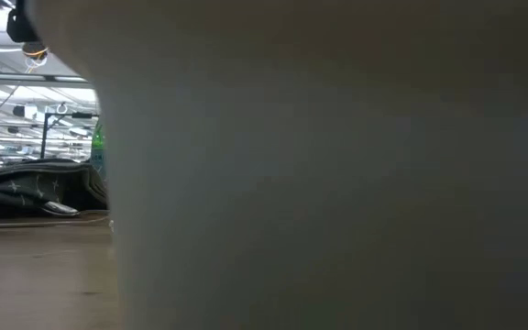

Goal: Sort silverware
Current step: Put the table knife into the silverware tray, then put the fork into the silverware tray

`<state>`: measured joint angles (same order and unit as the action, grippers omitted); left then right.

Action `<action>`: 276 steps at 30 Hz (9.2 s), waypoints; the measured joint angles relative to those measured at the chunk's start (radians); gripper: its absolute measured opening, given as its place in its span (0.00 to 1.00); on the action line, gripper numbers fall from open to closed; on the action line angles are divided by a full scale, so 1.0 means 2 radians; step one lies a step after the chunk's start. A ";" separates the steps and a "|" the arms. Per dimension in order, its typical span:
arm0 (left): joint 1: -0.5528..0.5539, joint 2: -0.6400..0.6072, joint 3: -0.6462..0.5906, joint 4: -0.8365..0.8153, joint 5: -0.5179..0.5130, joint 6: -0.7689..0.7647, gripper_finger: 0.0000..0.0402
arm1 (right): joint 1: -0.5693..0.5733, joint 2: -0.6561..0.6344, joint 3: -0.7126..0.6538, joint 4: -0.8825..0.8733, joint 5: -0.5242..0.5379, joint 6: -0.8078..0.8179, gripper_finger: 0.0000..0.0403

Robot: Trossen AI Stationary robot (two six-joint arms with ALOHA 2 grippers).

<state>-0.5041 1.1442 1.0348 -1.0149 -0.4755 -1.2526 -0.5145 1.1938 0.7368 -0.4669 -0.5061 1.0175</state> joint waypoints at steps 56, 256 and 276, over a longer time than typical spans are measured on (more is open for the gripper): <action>-0.031 0.001 0.000 0.016 -0.006 -0.032 0.24 | 0.519 0.362 0.229 0.181 0.410 0.340 0.09; 0.047 0.602 0.280 0.654 -0.042 -0.342 0.04 | 0.381 0.010 0.229 -0.392 0.458 -0.055 0.30; 0.067 0.602 0.280 0.629 0.018 -0.343 0.17 | 0.382 0.010 0.229 -0.376 0.458 -0.056 0.30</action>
<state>-0.3706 2.3489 1.5955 0.2433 -0.4404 -1.9377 0.2485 1.2148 1.1938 -1.2198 0.4107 0.9062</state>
